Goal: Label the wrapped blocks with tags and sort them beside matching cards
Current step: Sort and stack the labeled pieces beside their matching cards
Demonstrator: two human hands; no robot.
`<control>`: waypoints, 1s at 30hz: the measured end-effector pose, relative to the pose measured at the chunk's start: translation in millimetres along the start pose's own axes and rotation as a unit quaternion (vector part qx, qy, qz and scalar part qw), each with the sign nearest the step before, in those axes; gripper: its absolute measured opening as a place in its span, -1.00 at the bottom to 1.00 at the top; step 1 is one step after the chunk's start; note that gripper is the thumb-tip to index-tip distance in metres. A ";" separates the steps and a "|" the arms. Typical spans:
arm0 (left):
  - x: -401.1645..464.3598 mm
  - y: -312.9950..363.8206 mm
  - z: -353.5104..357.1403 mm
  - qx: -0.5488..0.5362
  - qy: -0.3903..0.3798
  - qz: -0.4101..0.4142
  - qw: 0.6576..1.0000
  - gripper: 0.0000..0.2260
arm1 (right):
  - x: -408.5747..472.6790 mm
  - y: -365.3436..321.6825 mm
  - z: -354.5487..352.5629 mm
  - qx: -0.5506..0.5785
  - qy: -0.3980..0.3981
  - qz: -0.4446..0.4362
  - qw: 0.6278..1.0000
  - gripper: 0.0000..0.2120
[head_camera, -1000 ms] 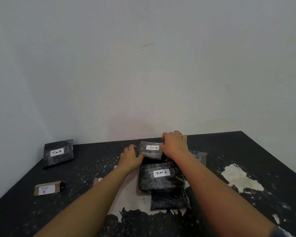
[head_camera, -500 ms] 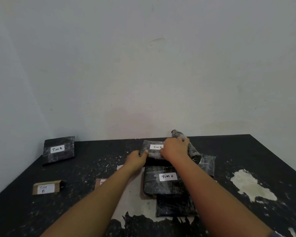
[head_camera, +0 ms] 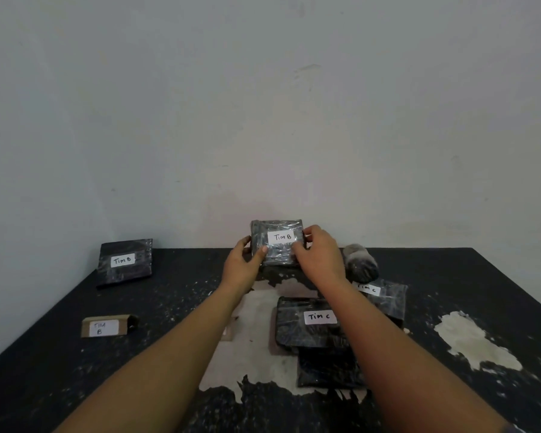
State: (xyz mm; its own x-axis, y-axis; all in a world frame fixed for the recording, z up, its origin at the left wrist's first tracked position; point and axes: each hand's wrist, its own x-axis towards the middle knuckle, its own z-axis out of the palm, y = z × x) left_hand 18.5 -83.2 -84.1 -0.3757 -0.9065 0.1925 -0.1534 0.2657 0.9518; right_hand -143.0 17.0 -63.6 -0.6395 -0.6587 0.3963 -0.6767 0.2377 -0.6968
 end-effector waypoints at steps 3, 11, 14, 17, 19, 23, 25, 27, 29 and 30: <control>-0.8 4.7 -17.1 -0.002 0.009 0.011 1.000 -0.47 | -4.4 -13.1 2.6 0.013 -0.004 -0.014 1.000 -0.65; -1.5 -6.9 -87.8 0.035 0.056 0.008 0.998 -0.51 | -15.6 -50.9 34.0 0.013 -0.048 -0.038 0.998 -0.57; -0.3 -15.2 -120.9 0.051 0.075 0.001 0.996 -0.50 | -20.1 -66.4 53.9 0.017 -0.062 -0.050 0.997 -0.58; 1.9 -21.8 -154.2 0.056 0.096 -0.008 0.994 -0.49 | -23.9 -83.4 77.2 0.022 -0.083 -0.057 0.995 -0.58; 6.9 -28.8 -179.2 0.063 0.109 -0.013 0.992 -0.48 | -25.5 -97.8 95.1 0.028 -0.096 -0.062 0.993 -0.57; 14.6 -45.1 -226.8 0.086 0.136 -0.027 0.987 -0.49 | -30.3 -126.1 132.9 0.039 -0.133 -0.080 0.987 -0.55; 18.4 -55.1 -249.8 0.104 0.142 -0.037 0.984 -0.49 | -34.0 -139.5 153.3 0.046 -0.155 -0.085 0.983 -0.53; 20.8 -64.8 -269.9 0.109 0.141 -0.048 0.983 -0.50 | -37.3 -150.9 173.8 0.049 -0.178 -0.093 0.978 -0.51; 23.3 -75.0 -287.8 0.117 0.149 -0.056 0.980 -0.51 | -40.8 -161.4 195.1 0.052 -0.211 -0.095 0.972 -0.47; 25.1 -81.3 -296.4 0.121 0.153 -0.058 0.979 -0.52 | -42.2 -166.3 206.1 0.054 -0.227 -0.094 0.968 -0.46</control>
State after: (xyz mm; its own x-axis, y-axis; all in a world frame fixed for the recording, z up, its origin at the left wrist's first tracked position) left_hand 292.4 -224.8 -85.8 -0.0577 -0.9811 0.1847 -0.4048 0.1921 0.8940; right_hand 71.7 -141.8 -87.7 -0.2654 -0.9348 0.2362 -0.7075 0.0224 -0.7063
